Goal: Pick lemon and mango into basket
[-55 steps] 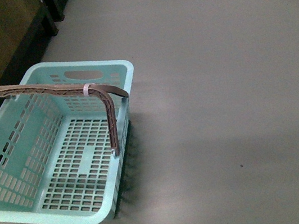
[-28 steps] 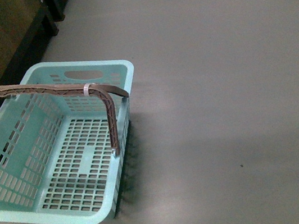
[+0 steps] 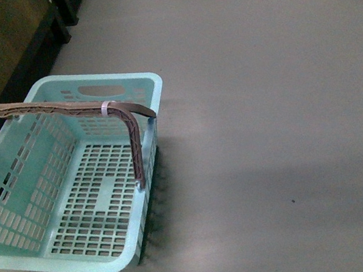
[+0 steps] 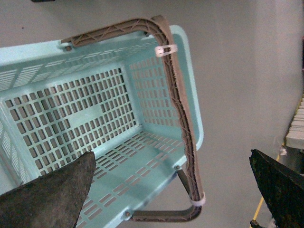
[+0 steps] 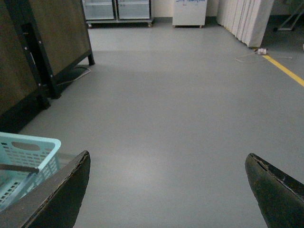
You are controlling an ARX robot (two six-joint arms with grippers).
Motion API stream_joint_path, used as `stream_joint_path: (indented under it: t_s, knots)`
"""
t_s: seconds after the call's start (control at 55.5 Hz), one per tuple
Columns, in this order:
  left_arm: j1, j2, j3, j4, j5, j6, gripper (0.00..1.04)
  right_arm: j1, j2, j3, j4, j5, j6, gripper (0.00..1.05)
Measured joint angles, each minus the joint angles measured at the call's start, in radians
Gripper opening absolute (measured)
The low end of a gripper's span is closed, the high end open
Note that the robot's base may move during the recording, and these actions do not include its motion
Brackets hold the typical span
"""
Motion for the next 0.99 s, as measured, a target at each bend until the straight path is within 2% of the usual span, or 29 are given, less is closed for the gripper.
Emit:
stream_joint_path:
  t_s: [0.198,0.685,0.991]
  knots:
    - [-0.089,0.286,0.195,0.017,-0.055,-0.065,0.98,0.000,0.000,0.000,0.000,0.000,0.000,0.96]
    - [-0.181,0.616,0.563,-0.056,-0.121,-0.114,0.97,0.000,0.000,0.000,0.000,0.000,0.000,0.96]
    - [-0.201,0.727,0.711,-0.116,-0.129,-0.126,0.50,0.000,0.000,0.000,0.000,0.000,0.000,0.96]
